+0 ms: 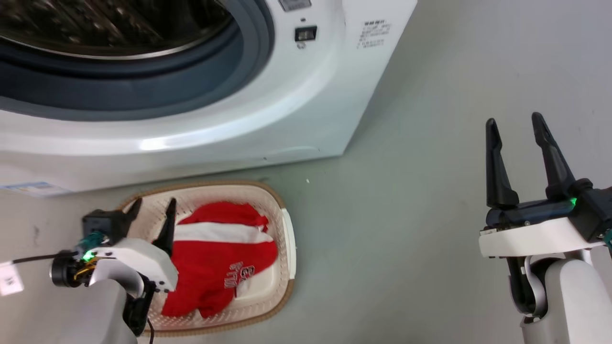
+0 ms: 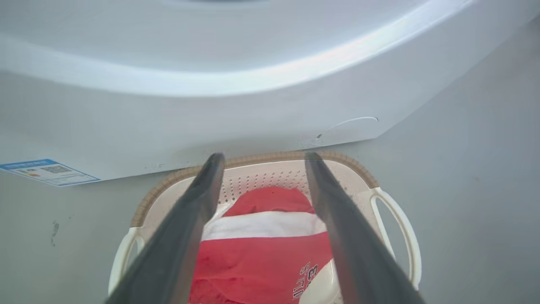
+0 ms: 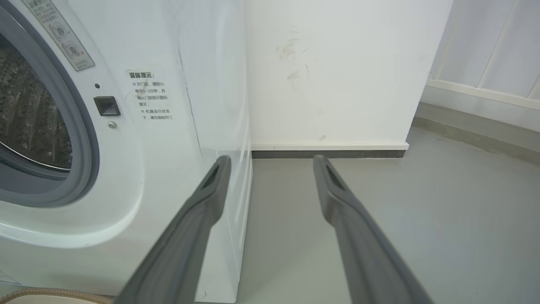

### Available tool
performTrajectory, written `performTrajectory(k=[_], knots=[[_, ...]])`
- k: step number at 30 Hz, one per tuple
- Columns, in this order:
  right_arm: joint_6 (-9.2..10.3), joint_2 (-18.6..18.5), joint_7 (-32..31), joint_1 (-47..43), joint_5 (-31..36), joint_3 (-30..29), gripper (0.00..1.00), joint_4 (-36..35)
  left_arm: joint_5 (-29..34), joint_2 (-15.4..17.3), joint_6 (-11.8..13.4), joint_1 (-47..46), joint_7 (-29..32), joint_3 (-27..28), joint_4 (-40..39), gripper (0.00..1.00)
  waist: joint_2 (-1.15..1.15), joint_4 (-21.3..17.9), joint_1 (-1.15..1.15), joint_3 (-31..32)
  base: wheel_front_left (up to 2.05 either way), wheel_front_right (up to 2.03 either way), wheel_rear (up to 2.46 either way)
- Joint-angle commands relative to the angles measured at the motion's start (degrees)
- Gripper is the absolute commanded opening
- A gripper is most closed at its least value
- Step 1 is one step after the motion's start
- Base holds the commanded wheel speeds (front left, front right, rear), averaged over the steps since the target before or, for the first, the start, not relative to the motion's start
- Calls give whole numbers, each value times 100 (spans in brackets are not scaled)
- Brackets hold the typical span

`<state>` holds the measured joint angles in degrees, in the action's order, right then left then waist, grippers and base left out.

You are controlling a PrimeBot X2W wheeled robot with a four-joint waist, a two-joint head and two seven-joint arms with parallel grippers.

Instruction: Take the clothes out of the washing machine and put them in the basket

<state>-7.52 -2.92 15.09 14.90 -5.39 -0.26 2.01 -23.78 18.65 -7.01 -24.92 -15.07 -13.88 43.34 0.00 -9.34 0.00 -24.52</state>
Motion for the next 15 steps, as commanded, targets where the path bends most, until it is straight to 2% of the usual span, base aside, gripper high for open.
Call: performTrajectory(k=[1, 4, 5, 6, 13, 15], knots=[[6, 7, 11, -96, 37, -62, 100, 21, -2, -74, 11, 164, -15, 212, -289, 100, 0, 154, 0, 350, 0, 0, 0], [6, 6, 11, -126, 88, -153, 100, 43, 4, -210, 0, 461, -15, 616, -884, 100, 0, 245, 0, 599, 0, 0, 0], [6, 9, 11, -204, 145, -240, 100, 68, 104, -343, -6, 716, -16, 995, -1515, 100, 0, 342, 0, 827, 0, 0, 0], [6, 9, 11, -233, 155, -254, 100, 69, 172, -401, -4, 815, -15, 1109, -1717, 100, 0, 374, 0, 896, 0, 0, 0], [6, 6, 11, -451, 255, -326, 100, 33, 1089, -733, 217, 1479, -14, 1617, -3300, 100, 0, 607, 0, 1316, 0, 0, 0], [6, 7, 11, -497, 257, -343, 100, 36, 1207, -790, 246, 1580, -14, 1665, -3476, 100, 0, 638, 0, 1380, 0, 0, 0]])
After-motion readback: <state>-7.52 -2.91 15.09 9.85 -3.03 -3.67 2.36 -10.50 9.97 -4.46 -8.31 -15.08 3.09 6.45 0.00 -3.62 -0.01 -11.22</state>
